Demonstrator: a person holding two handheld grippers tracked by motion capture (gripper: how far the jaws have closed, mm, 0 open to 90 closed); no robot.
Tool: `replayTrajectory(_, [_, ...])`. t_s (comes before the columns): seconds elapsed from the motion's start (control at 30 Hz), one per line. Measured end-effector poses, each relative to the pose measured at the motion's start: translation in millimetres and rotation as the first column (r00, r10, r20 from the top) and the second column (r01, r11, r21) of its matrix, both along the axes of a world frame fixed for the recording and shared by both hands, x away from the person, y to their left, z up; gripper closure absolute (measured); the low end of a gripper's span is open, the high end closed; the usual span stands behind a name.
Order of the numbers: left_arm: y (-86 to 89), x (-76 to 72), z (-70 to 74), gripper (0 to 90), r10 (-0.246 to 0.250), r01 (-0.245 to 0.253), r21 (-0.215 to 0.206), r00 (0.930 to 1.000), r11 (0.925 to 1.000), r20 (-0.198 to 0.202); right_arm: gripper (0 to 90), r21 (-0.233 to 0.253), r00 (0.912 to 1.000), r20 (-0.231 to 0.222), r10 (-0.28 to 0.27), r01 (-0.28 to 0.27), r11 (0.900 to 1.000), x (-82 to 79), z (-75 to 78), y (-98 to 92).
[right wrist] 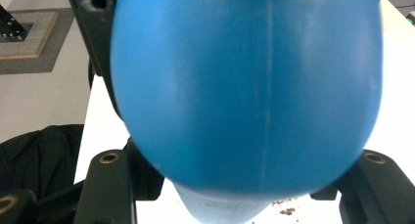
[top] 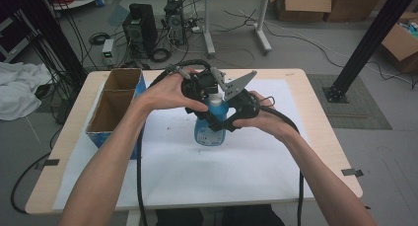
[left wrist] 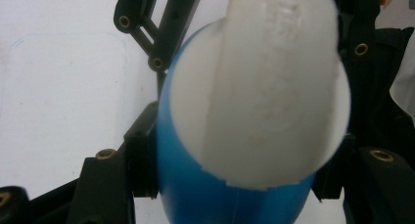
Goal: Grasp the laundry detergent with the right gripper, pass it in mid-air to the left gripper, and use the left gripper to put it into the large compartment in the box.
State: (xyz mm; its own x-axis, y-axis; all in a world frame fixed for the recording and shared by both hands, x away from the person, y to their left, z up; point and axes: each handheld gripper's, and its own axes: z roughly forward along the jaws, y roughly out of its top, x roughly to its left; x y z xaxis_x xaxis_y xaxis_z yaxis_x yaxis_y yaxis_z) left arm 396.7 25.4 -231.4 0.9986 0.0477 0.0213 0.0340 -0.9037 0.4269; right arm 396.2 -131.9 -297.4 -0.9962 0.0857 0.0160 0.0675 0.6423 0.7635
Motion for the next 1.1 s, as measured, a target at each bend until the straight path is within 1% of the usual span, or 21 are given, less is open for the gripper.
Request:
replayTrajectory(0.13, [0.1,-0.3,-0.4,37.6,0.002,-0.002,0.004,1.0,1.0,0.002,37.1,-0.001,1.0,0.0,0.001,-0.001,1.0,0.2,-0.5,-0.6])
replayTrajectory(0.37, [1.0,-0.3,-0.3,37.6,0.006,-0.006,0.004,1.0,1.0,0.002,30.9,0.0,0.9999,-0.011,-0.004,0.004,1.0,0.2,-2.3,-1.9])
replayTrajectory(0.63, [2.5,-0.2,0.1,37.6,0.011,-0.011,0.005,0.9999,0.9999,0.003,29.1,-0.004,0.9999,-0.012,-0.003,0.003,1.0,-0.7,-3.5,-3.4])
replayTrajectory(0.77, [3.3,-0.3,0.6,37.6,0.017,-0.017,0.004,0.9999,0.9999,0.002,26.7,-0.005,0.9998,-0.019,-0.009,0.009,1.0,-1.3,-3.6,-5.6])
replayTrajectory(0.8, [4.0,0.1,1.3,37.6,0.023,-0.023,0.004,0.9997,0.9997,0.002,23.4,-0.006,0.9997,-0.016,-0.02,0.02,1.0,-1.3,-3.8,-7.0])
replayTrajectory(0.9, [5.9,0.3,2.7,37.6,0.037,-0.037,0.004,0.9993,0.9993,-0.001,17.6,-0.006,0.9989,-0.026,-0.039,0.039,0.999,-1.1,-3.7,-10.0])
replayTrajectory(0.93, [5.9,0.3,2.7,37.6,0.037,-0.037,0.004,0.9993,0.9993,-0.001,17.6,-0.006,0.9989,-0.026,-0.039,0.039,0.999,-1.1,-3.7,-10.0])
replayTrajectory(0.97, [6.9,0.5,3.5,37.6,0.044,-0.044,0.003,0.999,0.999,-0.003,15.8,-0.008,0.9986,-0.033,-0.041,0.041,0.999,-1.0,-3.5,-11.2])
replayTrajectory(1.0, [8.3,0.4,4.9,37.6,0.053,-0.053,0.005,0.9986,0.9986,-0.004,15.4,-0.021,0.9983,-0.039,-0.045,0.044,0.999,-1.3,-3.3,-13.5])
replayTrajectory(1.03, [8.3,0.4,4.9,37.6,0.053,-0.053,0.005,0.9986,0.9986,-0.004,15.4,-0.021,0.9983,-0.039,-0.045,0.044,0.999,-1.3,-3.3,-13.5])
replayTrajectory(1.1, [10.4,0.1,7.9,37.6,0.064,-0.064,0.006,0.9979,0.9979,-0.003,15.4,-0.048,0.9977,-0.041,-0.053,0.051,0.998,-1.5,-2.4,-17.0])
